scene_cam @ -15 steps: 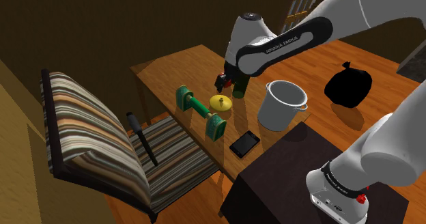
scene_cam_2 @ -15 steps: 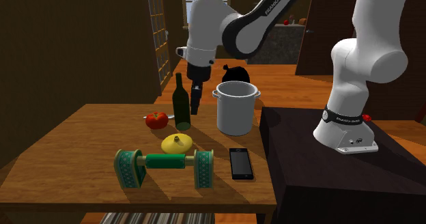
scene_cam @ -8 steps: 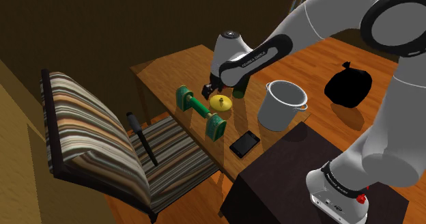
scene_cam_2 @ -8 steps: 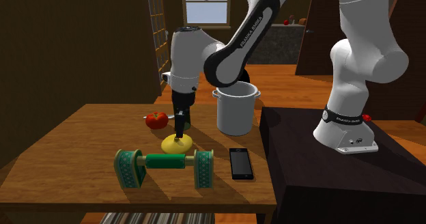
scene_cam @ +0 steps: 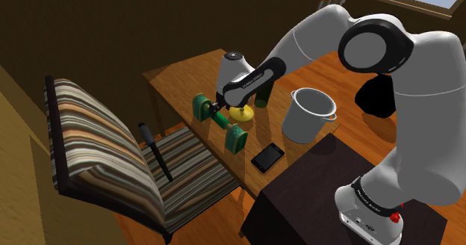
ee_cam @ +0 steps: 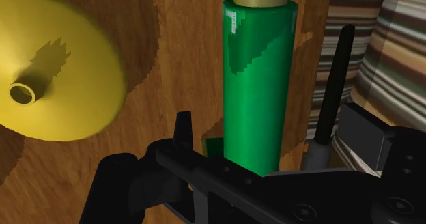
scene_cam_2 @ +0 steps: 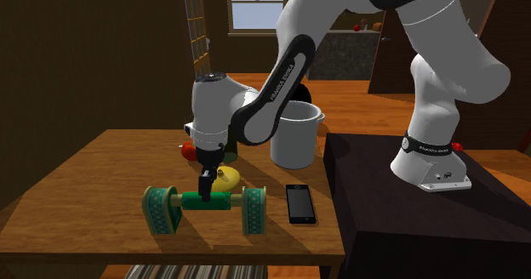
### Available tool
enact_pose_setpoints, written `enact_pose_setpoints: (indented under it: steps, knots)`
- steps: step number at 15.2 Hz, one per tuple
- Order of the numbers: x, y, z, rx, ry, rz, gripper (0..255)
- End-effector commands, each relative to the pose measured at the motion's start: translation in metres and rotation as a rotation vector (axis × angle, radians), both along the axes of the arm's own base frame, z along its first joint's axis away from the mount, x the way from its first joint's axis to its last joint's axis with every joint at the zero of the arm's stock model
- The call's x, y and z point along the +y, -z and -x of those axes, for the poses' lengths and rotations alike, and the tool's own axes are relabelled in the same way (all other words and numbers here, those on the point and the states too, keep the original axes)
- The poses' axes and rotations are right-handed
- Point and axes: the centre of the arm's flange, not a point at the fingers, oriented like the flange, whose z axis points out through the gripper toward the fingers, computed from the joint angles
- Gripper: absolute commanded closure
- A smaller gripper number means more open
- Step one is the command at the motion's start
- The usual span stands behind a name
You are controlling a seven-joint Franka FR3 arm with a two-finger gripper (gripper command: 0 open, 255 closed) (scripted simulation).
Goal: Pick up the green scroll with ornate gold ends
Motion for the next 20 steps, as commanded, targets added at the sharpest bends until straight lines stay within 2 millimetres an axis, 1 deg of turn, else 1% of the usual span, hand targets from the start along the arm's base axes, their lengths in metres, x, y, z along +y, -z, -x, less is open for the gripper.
enact_pose_setpoints:
  steps: [1, 7, 9, 10, 18, 19, 20]
  knots:
    - [0.002, 0.016, -0.01, 0.001, 0.001, -0.003, 0]
    - [0.002, 0.048, -0.01, 0.001, 0.001, -0.003, 0]
    - [0.002, 0.051, -0.01, 0.001, 0.001, -0.003, 0]
    - [0.002, 0.052, -0.01, 0.001, 0.001, -0.003, 255]
    - [0.002, 0.052, -0.01, 0.001, 0.001, -0.003, 255]
    - [0.002, 0.051, -0.01, 0.001, 0.001, -0.003, 255]
    - [0.002, 0.046, -0.01, 0.001, 0.001, -0.003, 255]
